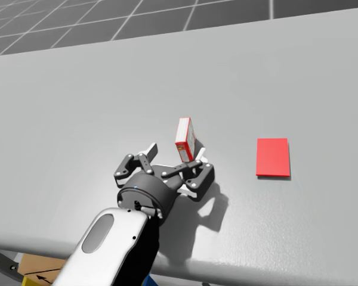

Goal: Look at the card. If it is red, pick the object on the left. If it is green, pick the object on the right.

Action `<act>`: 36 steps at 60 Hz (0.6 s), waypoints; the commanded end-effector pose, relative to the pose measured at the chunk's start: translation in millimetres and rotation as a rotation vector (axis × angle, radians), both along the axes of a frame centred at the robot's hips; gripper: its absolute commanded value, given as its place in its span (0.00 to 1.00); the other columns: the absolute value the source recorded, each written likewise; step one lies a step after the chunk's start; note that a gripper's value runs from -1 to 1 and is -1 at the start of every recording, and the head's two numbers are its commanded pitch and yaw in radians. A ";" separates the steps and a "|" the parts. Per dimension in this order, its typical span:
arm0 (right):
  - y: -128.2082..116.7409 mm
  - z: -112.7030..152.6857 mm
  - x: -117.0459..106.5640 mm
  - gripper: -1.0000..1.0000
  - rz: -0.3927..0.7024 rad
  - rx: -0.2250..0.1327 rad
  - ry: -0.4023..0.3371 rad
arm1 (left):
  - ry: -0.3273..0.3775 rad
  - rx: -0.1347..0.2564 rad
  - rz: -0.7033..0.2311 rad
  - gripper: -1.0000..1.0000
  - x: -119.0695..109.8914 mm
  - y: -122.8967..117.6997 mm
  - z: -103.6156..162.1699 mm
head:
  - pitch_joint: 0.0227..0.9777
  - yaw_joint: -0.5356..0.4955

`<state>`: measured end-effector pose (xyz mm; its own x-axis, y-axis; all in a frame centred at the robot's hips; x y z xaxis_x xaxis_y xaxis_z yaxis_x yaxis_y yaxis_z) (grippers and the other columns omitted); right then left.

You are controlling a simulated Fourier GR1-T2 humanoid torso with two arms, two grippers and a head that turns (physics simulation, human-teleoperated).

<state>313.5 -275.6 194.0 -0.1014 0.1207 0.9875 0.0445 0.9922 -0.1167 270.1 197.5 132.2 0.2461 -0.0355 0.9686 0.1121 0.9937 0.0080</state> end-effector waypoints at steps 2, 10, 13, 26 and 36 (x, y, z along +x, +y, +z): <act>-0.2 0.2 0.2 0.00 0.001 0.000 -0.002 | -0.003 0.008 0.015 0.00 15.8 -4.6 -2.9 | 0.83 0.83; 0.5 0.0 0.2 0.00 0.004 0.000 -0.002 | 0.002 0.013 0.018 0.00 26.0 -8.7 -4.4 | 0.83 0.83; 0.8 -0.3 0.4 0.00 0.005 -0.001 -0.002 | 0.014 0.006 0.019 0.00 30.7 -9.8 -5.0 | 0.83 0.83; 0.7 0.0 0.2 0.00 0.005 0.001 -0.003 | 0.019 0.001 0.031 0.06 40.8 -10.9 -9.6 | 0.83 0.82; 0.6 0.3 0.2 0.00 0.004 0.001 -0.005 | 0.017 0.017 0.029 0.95 41.0 -11.1 -16.1 | 0.83 0.82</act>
<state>313.5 -274.8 194.2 -0.1057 0.1197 0.9872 0.0405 0.9924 -0.1160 309.0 186.2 122.7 0.2572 -0.0372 0.9656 0.0821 0.9965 0.0165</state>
